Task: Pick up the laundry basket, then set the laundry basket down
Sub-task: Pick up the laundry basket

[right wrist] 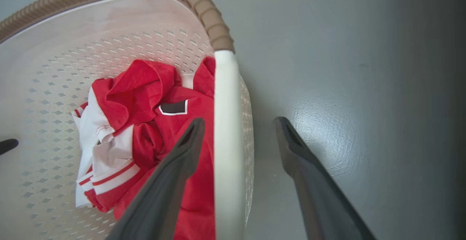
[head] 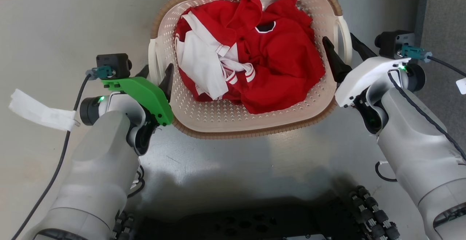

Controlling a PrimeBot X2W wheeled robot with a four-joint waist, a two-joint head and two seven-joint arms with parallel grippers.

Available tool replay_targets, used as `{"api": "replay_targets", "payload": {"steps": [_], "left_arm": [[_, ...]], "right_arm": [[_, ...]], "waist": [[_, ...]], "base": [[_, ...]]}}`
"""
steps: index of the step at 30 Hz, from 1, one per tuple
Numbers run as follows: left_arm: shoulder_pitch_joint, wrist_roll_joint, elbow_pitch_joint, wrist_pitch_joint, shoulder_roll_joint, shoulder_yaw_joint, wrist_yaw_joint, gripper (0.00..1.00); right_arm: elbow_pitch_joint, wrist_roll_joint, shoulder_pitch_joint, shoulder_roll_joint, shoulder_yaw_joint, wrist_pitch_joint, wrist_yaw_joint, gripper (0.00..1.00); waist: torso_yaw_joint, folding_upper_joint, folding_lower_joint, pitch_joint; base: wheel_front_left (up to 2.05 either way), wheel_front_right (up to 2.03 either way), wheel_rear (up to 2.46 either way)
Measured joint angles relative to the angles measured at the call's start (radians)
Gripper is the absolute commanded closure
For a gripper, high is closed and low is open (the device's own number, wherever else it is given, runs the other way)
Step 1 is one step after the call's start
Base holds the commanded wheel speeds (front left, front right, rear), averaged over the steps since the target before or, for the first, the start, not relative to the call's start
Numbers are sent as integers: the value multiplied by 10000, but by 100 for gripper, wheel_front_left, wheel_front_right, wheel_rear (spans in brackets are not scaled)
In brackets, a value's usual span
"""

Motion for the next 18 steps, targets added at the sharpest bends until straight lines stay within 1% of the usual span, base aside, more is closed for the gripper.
{"api": "replay_targets", "payload": {"steps": [1,2,3,4,5,6,7,18], "left_arm": [[-14,-52,50,75,0,-35,-12,15],[-39,-82,96,81,-6,-75,-56,20],[-70,-111,132,88,-15,-111,-77,26],[-105,-144,163,127,-29,-150,-77,45],[-139,-163,186,155,-46,-199,-79,57],[-178,-190,203,155,-67,-249,-81,81],[-200,-222,219,153,-90,-280,-81,100],[-261,-564,696,136,-105,-692,-67,100]], "right_arm": [[36,75,-26,6,33,-29,0,1],[79,151,-52,8,81,-29,0,23],[117,209,-66,8,134,-31,0,53],[150,245,-77,10,198,-38,0,91],[184,257,-94,12,253,-54,0,100],[209,291,-112,17,307,-54,0,100],[236,336,-150,27,374,-54,13,100],[614,667,-213,219,892,-146,-4,100]], "waist": [[-4,0,0,4],[-9,0,0,8],[-13,0,0,11],[-18,0,0,12],[-23,0,0,13],[-30,0,0,13],[-37,0,0,12],[-128,0,0,-395]], "base": [[0,0,0],[0,0,0],[0,0,0],[0,0,0],[0,0,0],[0,0,0],[0,0,0],[0,0,0]]}}
